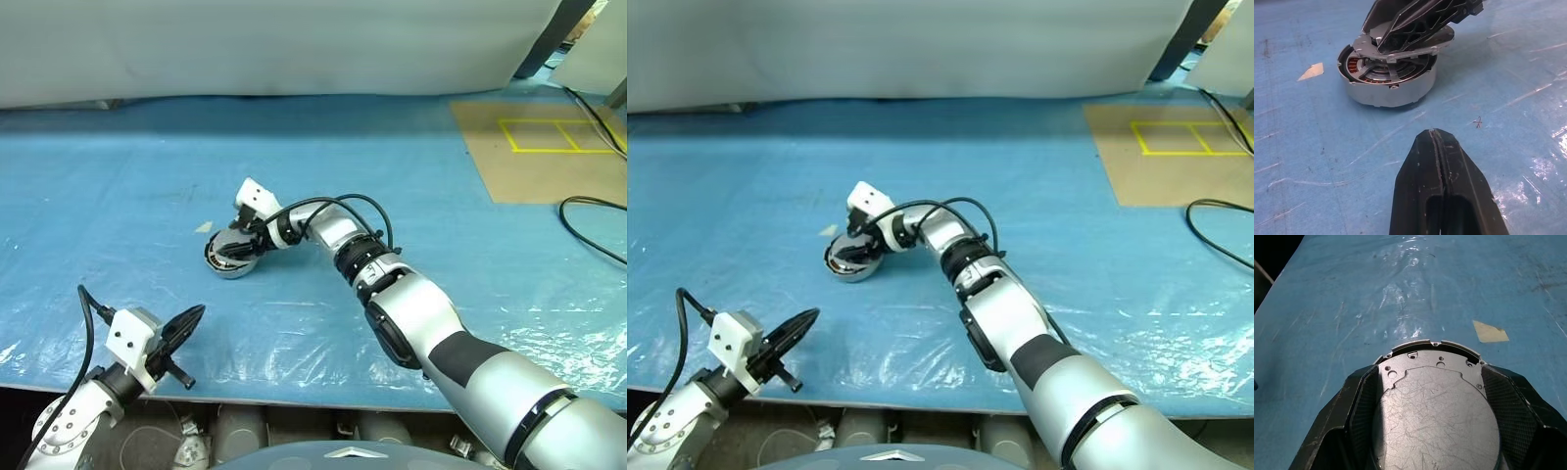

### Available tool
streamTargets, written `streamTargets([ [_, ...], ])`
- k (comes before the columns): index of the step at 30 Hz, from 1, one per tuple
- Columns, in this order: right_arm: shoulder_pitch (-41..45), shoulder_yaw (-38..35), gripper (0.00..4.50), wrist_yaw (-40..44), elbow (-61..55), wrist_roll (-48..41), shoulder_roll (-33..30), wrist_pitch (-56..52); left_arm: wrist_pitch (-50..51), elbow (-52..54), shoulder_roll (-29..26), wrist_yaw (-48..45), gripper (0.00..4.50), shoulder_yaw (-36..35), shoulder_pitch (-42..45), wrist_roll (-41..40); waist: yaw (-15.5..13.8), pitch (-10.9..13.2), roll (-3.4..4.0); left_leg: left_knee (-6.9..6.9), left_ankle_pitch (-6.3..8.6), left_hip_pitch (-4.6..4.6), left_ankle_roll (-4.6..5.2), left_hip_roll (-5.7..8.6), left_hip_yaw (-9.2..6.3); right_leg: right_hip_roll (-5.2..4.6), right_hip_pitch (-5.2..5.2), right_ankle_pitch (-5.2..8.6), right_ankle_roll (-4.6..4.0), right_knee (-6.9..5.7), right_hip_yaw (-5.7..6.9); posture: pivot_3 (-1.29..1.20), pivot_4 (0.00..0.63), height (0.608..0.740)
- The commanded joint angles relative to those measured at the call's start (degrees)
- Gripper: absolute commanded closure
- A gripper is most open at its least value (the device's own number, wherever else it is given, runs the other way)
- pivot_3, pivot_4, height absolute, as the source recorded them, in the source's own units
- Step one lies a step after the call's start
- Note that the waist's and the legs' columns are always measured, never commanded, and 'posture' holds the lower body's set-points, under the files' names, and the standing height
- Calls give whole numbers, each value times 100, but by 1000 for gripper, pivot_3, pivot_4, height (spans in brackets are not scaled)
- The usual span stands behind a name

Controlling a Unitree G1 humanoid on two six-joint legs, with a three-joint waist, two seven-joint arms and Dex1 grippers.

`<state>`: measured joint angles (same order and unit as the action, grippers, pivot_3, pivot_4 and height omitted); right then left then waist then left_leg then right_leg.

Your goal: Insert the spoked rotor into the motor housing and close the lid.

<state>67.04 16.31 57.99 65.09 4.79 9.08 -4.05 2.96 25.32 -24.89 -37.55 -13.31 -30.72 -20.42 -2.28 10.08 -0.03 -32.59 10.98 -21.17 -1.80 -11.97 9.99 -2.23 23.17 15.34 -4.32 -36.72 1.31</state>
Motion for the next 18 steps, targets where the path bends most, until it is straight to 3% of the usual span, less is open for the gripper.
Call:
streamTargets([
  [1,43,330,1496,783,-378,25,628,636,11,106,-66,1,4500,-39,2,-15,12,0,-1,0,0,-1,0,0,0,0,1,0,0,0,0,0,150,740],
  [13,223,529,1496,2574,18,211,-196,2067,2,114,-56,45,4500,-212,93,-96,5,1,-5,-3,0,-5,2,0,-1,-1,1,0,0,-1,2,0,150,740],
  [18,203,740,1496,2706,177,556,-326,2531,-5,55,-120,-7,4500,-339,62,-129,7,1,-5,-6,0,-5,2,-1,-1,-1,0,0,0,-2,2,0,150,740],
])
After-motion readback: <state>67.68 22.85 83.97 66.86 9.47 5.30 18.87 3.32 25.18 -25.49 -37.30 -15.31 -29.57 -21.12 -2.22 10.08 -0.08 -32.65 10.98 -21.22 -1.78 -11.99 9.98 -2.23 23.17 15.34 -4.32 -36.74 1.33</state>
